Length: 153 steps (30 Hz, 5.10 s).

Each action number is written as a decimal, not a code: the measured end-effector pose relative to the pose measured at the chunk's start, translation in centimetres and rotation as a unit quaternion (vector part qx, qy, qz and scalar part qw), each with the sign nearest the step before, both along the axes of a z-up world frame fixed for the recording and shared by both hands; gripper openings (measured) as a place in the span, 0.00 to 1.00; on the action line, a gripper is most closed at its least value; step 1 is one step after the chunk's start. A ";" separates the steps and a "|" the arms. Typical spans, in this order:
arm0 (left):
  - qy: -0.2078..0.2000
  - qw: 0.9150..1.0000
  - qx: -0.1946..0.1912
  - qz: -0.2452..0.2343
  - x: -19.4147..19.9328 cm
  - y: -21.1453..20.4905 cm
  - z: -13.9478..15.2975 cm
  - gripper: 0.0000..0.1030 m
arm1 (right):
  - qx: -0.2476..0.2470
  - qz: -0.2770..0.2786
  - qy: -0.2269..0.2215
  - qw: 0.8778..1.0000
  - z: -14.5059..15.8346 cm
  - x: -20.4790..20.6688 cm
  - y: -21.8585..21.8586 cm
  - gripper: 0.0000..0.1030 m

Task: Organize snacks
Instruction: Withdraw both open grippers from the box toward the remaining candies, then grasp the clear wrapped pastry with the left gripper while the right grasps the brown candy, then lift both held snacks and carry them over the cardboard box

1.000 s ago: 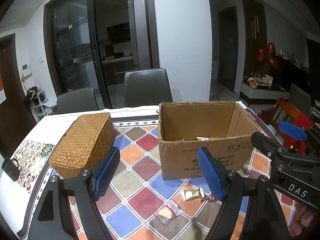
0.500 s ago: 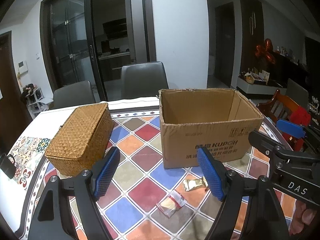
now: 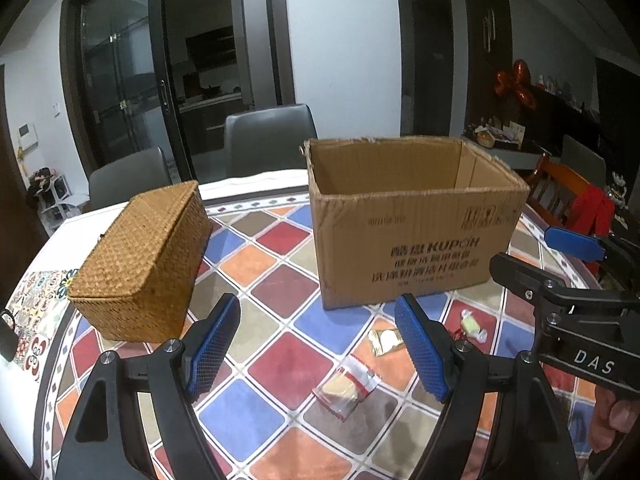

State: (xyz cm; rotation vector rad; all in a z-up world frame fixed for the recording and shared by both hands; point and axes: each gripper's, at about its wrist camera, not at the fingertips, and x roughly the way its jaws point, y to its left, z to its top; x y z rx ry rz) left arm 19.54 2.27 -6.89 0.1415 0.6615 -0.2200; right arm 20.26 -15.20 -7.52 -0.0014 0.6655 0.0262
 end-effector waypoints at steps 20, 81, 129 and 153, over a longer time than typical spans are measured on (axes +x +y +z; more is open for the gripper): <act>0.042 0.996 0.006 -0.072 0.9 0.2 -5.6 0.77 | -0.007 -0.003 0.053 0.999 -5.5 1.2 0.9 0.75; 0.116 0.984 0.005 -0.136 1.3 -0.4 -10.0 0.34 | 0.009 0.034 0.108 0.994 -10.6 3.4 2.3 0.29; 0.017 0.998 -0.015 -0.058 0.0 -3.1 2.6 0.34 | 0.017 0.021 -0.008 1.000 2.3 -0.9 -1.9 0.29; -0.019 0.998 -0.022 -0.059 3.1 -5.4 6.4 0.34 | 0.012 0.006 -0.047 0.999 6.5 0.5 -4.1 0.29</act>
